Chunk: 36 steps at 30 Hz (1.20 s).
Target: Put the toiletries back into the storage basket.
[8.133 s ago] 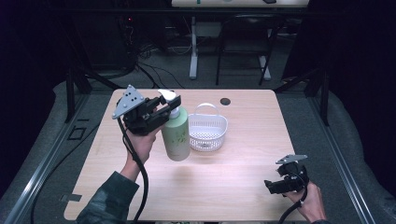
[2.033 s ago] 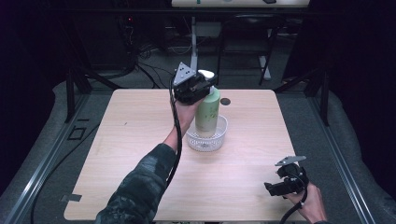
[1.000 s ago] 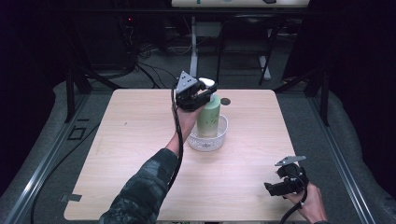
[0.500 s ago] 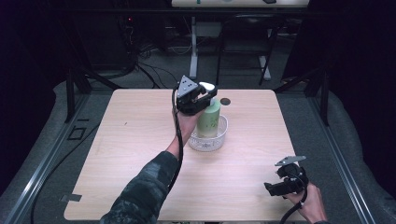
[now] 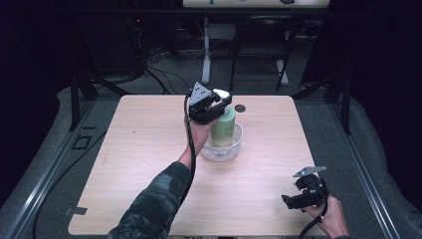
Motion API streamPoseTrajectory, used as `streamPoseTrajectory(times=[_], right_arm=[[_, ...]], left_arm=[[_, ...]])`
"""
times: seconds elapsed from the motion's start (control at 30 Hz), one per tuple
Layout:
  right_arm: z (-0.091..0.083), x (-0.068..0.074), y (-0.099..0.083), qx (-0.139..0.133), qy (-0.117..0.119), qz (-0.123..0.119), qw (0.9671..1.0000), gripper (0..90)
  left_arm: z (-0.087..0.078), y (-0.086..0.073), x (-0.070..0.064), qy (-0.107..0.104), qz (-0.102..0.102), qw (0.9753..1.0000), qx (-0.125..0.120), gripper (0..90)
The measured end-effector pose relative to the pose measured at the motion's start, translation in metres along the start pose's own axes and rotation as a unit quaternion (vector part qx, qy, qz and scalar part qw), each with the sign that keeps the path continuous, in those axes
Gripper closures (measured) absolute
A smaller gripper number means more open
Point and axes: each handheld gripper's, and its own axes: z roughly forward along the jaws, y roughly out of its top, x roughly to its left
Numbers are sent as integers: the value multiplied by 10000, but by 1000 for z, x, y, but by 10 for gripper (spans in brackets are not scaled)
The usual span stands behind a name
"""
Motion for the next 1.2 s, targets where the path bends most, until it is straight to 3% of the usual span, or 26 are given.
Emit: streamPoseTrajectory(times=[0.9, 1.2], right_arm=[[0, 0, 0, -4, -1, -11, 10000, 80], [0, 1, 1, 2, -4, -31, 10000, 80]], left_arm=[[-1, -10, 2, -6, 1, 10000, 51, 671], [-11, -13, 0, -82, 89, 9999, 33, 671]])
